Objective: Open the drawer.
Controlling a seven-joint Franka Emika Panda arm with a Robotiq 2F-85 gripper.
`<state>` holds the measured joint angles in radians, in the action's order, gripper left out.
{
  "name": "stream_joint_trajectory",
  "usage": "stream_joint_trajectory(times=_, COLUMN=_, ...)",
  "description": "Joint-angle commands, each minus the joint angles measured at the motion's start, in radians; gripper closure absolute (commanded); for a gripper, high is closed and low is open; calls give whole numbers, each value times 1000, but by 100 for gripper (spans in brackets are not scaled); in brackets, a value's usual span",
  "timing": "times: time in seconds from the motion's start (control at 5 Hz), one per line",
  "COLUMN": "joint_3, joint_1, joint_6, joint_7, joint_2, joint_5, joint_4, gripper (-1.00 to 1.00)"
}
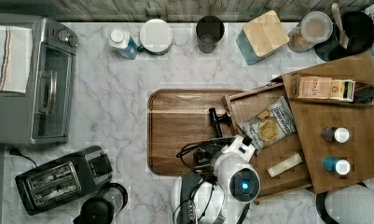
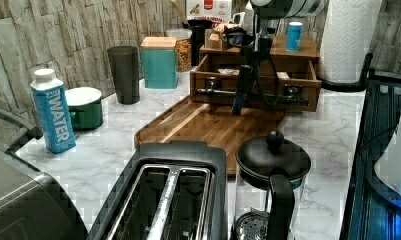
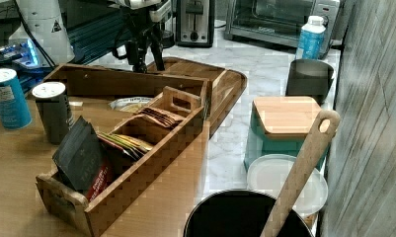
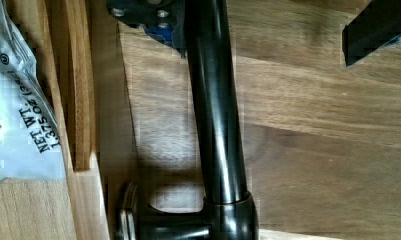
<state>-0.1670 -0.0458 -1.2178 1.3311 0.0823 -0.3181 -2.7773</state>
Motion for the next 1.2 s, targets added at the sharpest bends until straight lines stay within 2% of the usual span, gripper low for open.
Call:
stream_joint_trajectory(times=0.2, joint_3=135, joint_1=-115, joint_6=101, joint_7=-93, joint_2=52, joint_5=-84, joint_4=-114, gripper=-100)
stream_joint_trajectory(times=0.4, joint_3=151, joint_1=-132, joint_6=80, joint_7=-89, joint_2=31, joint_5=-148, joint_4=-102, gripper=-100)
stream_joint_trajectory(times=1.2, joint_3=163, joint_1=-120, joint_6=81, joint_7=-87, joint_2=31, joint_5=-151, joint_4=-102, gripper=-100)
